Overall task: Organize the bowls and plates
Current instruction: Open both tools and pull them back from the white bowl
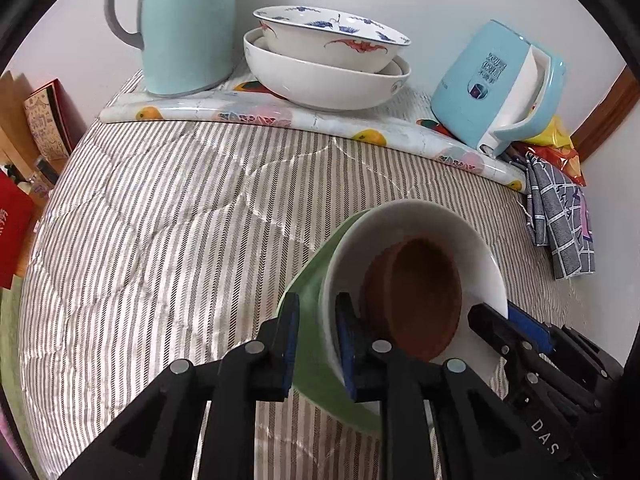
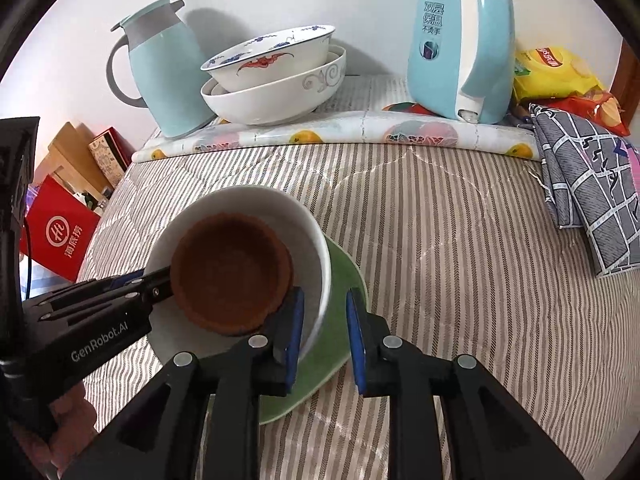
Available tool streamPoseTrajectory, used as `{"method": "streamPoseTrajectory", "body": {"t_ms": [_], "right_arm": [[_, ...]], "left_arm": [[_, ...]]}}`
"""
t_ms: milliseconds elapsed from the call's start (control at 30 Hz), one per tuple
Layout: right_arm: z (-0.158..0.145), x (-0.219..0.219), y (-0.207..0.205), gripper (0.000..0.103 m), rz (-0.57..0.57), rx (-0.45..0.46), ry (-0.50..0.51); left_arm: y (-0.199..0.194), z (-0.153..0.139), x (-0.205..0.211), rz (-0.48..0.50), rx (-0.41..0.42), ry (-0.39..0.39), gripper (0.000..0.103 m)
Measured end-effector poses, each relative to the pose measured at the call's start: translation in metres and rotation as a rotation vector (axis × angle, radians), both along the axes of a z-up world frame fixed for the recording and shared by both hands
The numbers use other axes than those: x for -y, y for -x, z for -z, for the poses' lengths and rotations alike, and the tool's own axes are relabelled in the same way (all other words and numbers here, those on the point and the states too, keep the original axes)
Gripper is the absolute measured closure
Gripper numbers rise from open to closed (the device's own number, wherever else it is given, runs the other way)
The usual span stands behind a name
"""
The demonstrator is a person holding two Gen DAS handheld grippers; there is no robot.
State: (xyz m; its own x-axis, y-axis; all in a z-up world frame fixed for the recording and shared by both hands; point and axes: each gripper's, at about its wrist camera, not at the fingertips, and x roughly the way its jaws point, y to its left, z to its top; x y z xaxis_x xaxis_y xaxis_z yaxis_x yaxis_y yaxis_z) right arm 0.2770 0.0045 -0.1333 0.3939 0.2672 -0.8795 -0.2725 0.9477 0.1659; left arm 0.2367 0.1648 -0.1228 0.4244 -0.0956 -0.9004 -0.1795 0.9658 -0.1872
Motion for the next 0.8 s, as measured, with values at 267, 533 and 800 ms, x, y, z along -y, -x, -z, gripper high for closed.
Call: {"method": "streamPoseTrajectory", "body": {"t_ms": [267, 533, 800], "right_arm": [[-0.015, 0.008, 0.024, 0.079, -0.011, 0.03, -0.019], [-0.053, 0.03, 0.062, 0.079, 0.017, 0.101, -0.036], [-0.093, 0.065, 0.109, 0.058, 0.092, 0.2, 0.005]], "left_arm": [[0.024, -0.022, 0.001, -0.008, 0.044, -0.01, 0.084], [0.059, -0.06, 0.014, 0.006, 0.137, -0.03, 0.084], [0.102, -0.096, 0.048, 0.06, 0.252, -0.041, 0.079]]}}
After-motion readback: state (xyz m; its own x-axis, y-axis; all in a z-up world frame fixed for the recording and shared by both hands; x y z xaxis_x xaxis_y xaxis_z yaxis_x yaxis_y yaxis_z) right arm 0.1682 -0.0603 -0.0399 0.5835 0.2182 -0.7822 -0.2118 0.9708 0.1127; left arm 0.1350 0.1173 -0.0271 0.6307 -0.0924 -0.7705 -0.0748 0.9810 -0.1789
